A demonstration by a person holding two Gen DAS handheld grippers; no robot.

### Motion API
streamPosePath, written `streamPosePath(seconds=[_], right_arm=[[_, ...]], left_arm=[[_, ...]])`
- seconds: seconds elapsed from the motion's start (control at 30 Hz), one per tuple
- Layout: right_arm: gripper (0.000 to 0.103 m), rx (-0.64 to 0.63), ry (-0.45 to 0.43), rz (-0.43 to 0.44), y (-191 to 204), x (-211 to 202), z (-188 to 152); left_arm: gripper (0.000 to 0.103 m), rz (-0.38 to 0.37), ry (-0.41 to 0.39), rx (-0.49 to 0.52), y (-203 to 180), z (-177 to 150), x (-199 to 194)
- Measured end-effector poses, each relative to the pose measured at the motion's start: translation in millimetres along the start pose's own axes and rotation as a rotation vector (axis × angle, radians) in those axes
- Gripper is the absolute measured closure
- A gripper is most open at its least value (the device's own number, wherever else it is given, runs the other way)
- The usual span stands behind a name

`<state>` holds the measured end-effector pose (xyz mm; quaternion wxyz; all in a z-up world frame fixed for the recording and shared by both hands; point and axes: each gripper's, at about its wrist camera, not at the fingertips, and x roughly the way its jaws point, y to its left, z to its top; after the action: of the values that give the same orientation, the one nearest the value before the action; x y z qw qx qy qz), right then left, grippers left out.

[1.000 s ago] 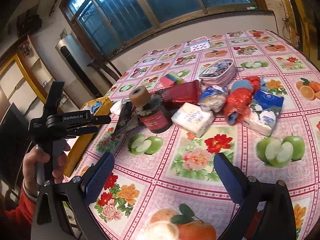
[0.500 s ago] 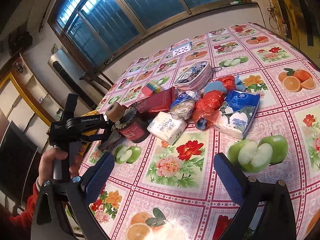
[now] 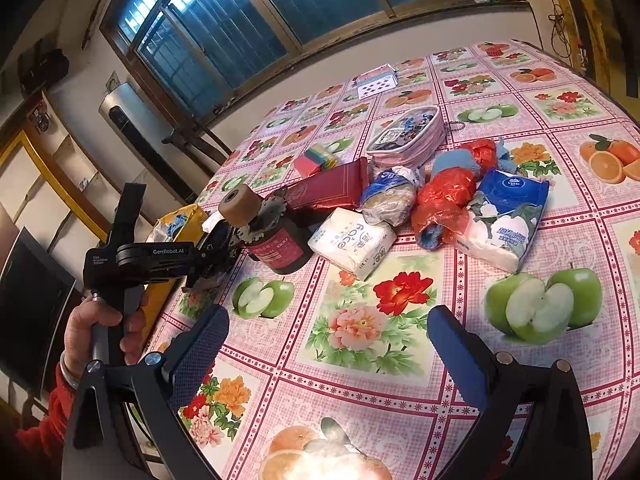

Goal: Organize soft objects
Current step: 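Grasp the black snack bag with the left tool while the right tool grasps the blue Vinda tissue pack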

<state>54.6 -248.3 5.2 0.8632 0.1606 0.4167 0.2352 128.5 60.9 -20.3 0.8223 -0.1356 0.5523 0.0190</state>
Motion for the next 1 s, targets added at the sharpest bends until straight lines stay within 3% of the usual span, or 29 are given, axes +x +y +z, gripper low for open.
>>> streamPosePath(seconds=[0.2,0.43,0.67,0.77,1.0], right_arm=[[0.002,-0.018,0.001,-0.021,0,3,5],[0.003,-0.184,0.064,0.005,15,29,20],[0.003,-0.266,0.061,-0.122,12,38,51],[0.005,-0.233,0.099,-0.147,6,51,68],[0.023,-0.081,0.175,-0.158,-13,88,104]], left_arm=[[0.063,0.01,0.0,0.041,1,-11,-5],[0.063,-0.002,0.013,0.075,5,-33,-15],[0.063,0.003,-0.004,0.073,7,-40,-18],[0.063,0.002,-0.002,0.073,5,-40,-18],[0.063,0.006,-0.002,0.081,4,-40,-17]])
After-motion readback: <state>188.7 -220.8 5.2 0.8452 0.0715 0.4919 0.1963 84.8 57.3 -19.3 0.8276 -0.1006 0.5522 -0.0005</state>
